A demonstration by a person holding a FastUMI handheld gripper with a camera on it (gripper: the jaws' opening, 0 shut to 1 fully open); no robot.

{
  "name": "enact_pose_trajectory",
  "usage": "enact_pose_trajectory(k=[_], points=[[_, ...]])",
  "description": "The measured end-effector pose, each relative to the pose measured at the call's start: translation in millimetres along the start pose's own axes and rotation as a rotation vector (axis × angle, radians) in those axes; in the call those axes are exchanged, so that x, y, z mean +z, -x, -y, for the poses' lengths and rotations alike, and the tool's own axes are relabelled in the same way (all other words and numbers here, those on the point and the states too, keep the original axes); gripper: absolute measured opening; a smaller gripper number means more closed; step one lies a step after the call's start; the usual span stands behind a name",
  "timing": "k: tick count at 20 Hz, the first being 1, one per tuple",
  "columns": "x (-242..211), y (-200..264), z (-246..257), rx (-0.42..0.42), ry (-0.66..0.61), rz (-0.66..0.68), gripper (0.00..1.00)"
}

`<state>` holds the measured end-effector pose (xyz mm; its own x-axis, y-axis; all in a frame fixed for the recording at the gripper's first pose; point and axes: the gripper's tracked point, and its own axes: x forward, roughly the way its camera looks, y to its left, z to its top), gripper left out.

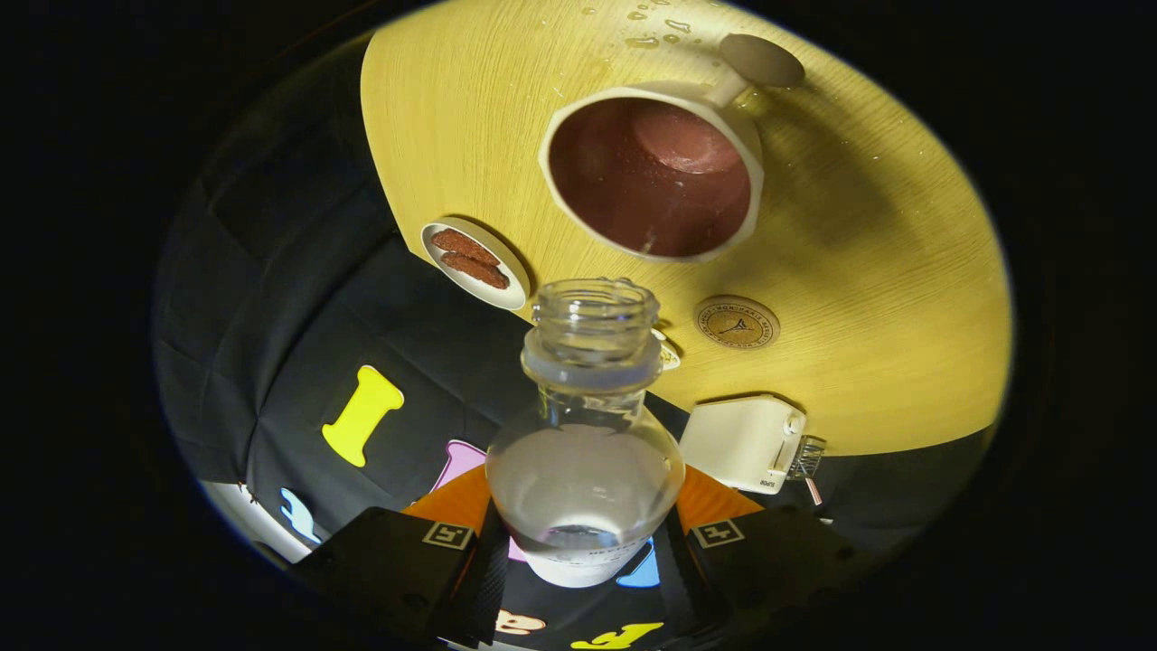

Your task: Take the bottle from table, then pour the juice into the cup, finally place the bottle on the coaster

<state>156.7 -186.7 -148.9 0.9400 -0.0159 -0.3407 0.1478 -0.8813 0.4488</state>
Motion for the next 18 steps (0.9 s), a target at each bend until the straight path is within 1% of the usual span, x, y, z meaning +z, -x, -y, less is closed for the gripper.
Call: enact_pose_trajectory(k=[11, 15, 18], points=[[4.1, 0.7, 11.6, -0.006, 0.022, 0.0, 0.72], [4.2, 3.5, 13.0, 0.025, 0.121, 0.018, 0.72], [2.3, 8.2, 24.1, 0.017, 0.247, 0.017, 0.72]])
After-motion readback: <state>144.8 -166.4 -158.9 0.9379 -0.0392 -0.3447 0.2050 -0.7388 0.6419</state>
